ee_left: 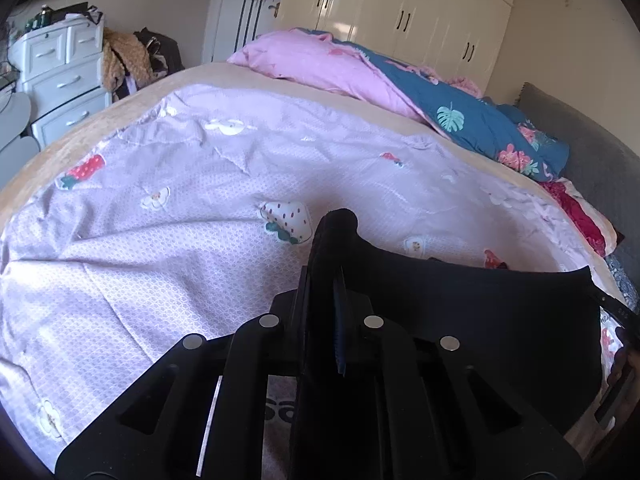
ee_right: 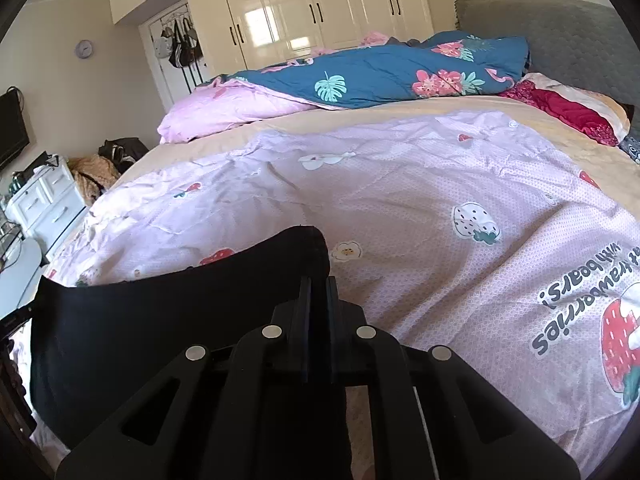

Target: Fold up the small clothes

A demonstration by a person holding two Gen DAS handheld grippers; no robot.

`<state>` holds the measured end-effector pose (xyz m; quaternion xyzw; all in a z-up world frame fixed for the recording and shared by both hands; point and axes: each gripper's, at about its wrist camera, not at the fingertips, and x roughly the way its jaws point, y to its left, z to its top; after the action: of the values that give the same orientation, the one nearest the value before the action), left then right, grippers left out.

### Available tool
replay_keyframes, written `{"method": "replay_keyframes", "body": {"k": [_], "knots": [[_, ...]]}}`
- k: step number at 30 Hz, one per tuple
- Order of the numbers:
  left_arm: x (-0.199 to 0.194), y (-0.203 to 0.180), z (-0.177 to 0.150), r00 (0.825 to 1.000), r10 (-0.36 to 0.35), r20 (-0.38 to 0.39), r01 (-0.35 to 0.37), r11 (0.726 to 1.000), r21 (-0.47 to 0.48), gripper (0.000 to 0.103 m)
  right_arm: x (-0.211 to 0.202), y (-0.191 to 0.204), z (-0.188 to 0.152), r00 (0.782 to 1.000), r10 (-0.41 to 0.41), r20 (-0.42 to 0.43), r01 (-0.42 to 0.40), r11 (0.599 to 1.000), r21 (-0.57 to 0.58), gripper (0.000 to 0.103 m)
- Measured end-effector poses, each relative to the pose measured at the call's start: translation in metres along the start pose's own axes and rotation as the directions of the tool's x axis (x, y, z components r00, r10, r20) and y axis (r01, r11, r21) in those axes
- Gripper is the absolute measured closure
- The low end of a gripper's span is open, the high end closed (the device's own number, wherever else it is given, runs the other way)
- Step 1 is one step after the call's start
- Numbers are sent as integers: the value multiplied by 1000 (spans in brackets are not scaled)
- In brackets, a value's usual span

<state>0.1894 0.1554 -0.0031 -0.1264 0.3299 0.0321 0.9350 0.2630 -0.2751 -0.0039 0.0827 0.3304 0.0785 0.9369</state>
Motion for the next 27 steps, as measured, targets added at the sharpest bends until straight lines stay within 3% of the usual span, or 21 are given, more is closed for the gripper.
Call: {"method": "replay_keyframes", "body": {"k": [14, 17, 25, 27], "knots": [[18, 0, -12, 996, 59, -72, -57, 998, 29, 98, 28, 5, -18, 992, -102, -78, 100, 994, -38, 96], [21, 2, -14, 993, 77, -89, -74, 997, 27, 94, 32, 5, -21, 988, -123, -99, 119, 992, -46, 95], [17, 6, -16, 990, 104, -98, -102, 994, 27, 82, 28, 1, -24, 983, -148, -107, 145, 989, -34, 70], [14, 5, -17, 990, 105, -98, -103, 994, 28, 76, 22, 3, -23, 985, -148, -91, 145, 989, -39, 58]]}}
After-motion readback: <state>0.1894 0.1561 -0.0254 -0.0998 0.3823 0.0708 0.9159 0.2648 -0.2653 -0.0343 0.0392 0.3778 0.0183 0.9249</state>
